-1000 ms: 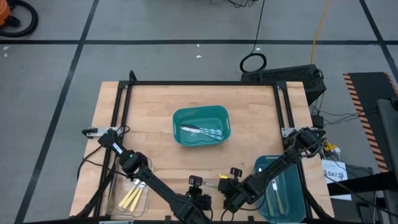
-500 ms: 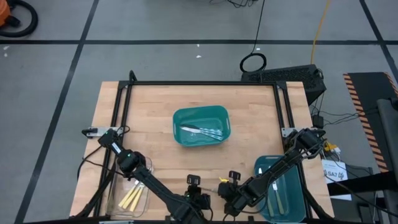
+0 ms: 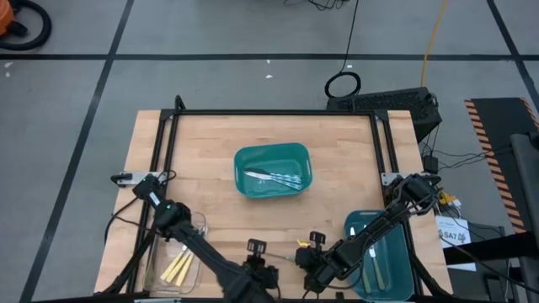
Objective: Sort silverware by color (type)
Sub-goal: Put the green knife into the blue bin
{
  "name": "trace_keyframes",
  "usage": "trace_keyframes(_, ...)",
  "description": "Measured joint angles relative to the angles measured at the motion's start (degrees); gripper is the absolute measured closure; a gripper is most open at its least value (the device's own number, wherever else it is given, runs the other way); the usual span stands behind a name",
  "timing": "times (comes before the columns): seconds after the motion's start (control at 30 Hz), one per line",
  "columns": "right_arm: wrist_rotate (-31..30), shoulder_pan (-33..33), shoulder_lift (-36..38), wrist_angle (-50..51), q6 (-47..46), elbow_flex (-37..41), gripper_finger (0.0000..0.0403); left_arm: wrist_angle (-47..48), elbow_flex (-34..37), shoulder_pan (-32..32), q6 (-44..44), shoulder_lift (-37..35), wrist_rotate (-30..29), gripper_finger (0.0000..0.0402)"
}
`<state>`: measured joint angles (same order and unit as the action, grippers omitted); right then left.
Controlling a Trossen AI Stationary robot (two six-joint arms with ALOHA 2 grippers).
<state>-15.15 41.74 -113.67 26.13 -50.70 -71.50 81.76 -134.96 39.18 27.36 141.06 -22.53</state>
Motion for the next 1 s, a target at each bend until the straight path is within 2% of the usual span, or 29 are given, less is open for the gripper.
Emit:
trace_keyframes(0.17,0.13,0.00,0.00,-0.87,0.88,0.00,0.0378,4.77,-0.08,2.19,1.97,-1.43,1.49,0.0375)
trace_keyframes(0.27,0.12,0.00,0.00,-0.95,0.95,0.00,0.0378,7.50,-0.02,3.23,3.31,-1.41,-0.71,0.0375)
trace_keyframes(0.47,0.12,0.00,0.00,-1.55,1.51,0.02,0.0378,6.61,-0.03,2.85,6.99,-1.09,-0.93,0.0367)
trace_keyframes(0.57,0.12,0.00,0.00,-1.55,1.57,0.02,0.0378,6.55,-0.04,2.25,5.72,-1.30,1.60,0.0333)
trace_keyframes(0.73,0.10,0.00,0.00,-1.63,1.90,0.02,0.0378,5.92,-0.04,0.72,1.02,-1.30,1.75,0.0259)
trace_keyframes(0.87,0.10,0.00,0.00,-1.65,1.93,0.04,0.0378,-1.47,-0.04,-0.99,-2.89,-1.30,1.70,0.0216)
trace_keyframes(1.0,0.08,0.00,0.00,-1.66,2.02,0.04,0.0378,-7.52,0.89,-2.09,-4.42,-1.21,1.60,0.0197)
